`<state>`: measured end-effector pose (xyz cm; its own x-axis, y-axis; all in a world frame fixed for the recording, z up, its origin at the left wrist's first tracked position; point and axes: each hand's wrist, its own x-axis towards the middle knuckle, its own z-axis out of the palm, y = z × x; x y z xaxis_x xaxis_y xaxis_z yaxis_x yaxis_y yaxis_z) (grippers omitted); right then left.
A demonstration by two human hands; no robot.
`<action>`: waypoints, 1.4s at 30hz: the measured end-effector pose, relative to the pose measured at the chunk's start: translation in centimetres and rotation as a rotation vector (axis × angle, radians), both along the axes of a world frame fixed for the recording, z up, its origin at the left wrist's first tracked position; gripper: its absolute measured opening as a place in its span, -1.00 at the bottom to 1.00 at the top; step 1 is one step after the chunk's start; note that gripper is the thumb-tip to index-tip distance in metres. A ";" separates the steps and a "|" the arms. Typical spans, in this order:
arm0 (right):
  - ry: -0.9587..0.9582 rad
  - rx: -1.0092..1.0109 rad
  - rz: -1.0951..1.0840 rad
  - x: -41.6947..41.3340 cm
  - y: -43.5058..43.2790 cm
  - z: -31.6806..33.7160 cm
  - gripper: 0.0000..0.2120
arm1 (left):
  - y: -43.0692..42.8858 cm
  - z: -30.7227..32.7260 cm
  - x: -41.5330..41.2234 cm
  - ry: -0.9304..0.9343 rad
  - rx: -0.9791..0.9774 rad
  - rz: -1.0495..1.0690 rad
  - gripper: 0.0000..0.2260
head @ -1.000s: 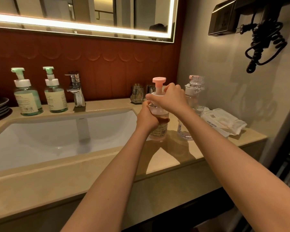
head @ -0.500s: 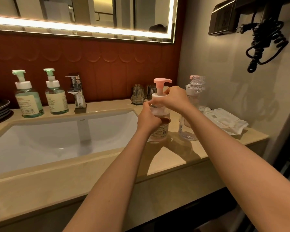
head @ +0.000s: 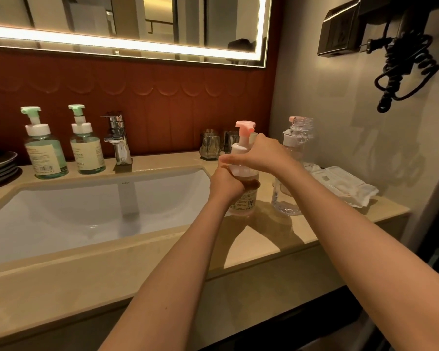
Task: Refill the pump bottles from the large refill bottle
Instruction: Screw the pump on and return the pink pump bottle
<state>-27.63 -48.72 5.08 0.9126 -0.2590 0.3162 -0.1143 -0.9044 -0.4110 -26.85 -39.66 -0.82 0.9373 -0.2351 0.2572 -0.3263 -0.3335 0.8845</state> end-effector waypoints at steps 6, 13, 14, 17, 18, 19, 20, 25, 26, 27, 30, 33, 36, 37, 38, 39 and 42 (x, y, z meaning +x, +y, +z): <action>-0.020 -0.001 0.006 -0.5 -0.6 0.5 -0.46 | 0.1 0.1 0.0 0.001 -0.026 -0.010 -0.32; 0.005 0.093 0.057 -0.3 -0.4 0.1 -0.46 | 0.1 0.1 0.1 0.001 -0.018 -0.008 -0.30; -0.017 0.079 0.036 -0.2 -0.5 0.2 -0.49 | 0.1 0.1 0.1 0.003 -0.024 -0.009 -0.30; -0.052 0.067 -0.049 -0.3 -0.3 0.0 -0.23 | 0.1 0.0 0.1 0.006 -0.029 -0.007 -0.29; -0.047 0.087 -0.035 -0.4 -0.2 -0.1 -0.16 | 0.0 0.0 0.1 0.002 -0.024 -0.004 -0.28; -0.037 0.118 -0.003 -0.5 -0.1 -0.2 -0.15 | 0.0 0.0 0.1 -0.001 -0.017 -0.002 -0.27; -0.031 0.142 0.037 -0.6 -0.2 -0.2 -0.20 | 0.0 0.0 0.1 -0.004 -0.015 -0.001 -0.27; -0.088 0.102 0.008 -0.6 0.1 -0.2 -0.51 | 0.0 0.0 0.0 -0.002 -0.033 0.009 -0.32; -0.104 0.092 -0.032 -0.4 0.4 -0.3 -0.54 | -0.1 -0.1 0.0 -0.013 -0.037 0.028 -0.34; -0.128 0.076 -0.072 -0.4 0.7 -0.5 -0.56 | -0.2 -0.2 -0.2 -0.026 -0.043 0.055 -0.36; -0.214 0.035 -0.143 -0.1 1.6 -1.0 -0.58 | -0.7 -0.6 -0.5 -0.096 -0.062 0.155 -0.49; -0.219 0.021 -0.164 0.0 1.9 -0.9 -0.59 | -1.1 -0.7 -0.7 -0.167 -0.078 0.225 -0.56; -0.220 0.005 -0.169 0.3 2.2 -0.8 -0.66 | -0.9 -0.5 -0.2 -0.217 -0.076 0.260 -0.53; -0.214 0.007 -0.172 0.4 2.3 -0.9 -0.66 | -0.7 -0.5 0.0 -0.225 -0.064 0.268 -0.51; -0.193 0.013 -0.159 0.9 2.4 -1.0 -0.63 | -0.4 -0.4 0.5 -0.230 -0.048 0.276 -0.48; -0.164 0.020 -0.134 1.3 2.5 -1.0 -0.60 | -0.1 -0.4 0.9 -0.228 -0.028 0.282 -0.46; -0.077 0.215 0.019 3.3 3.0 -0.7 -0.39 | 2.0 0.1 2.8 -0.132 -0.039 0.292 -0.44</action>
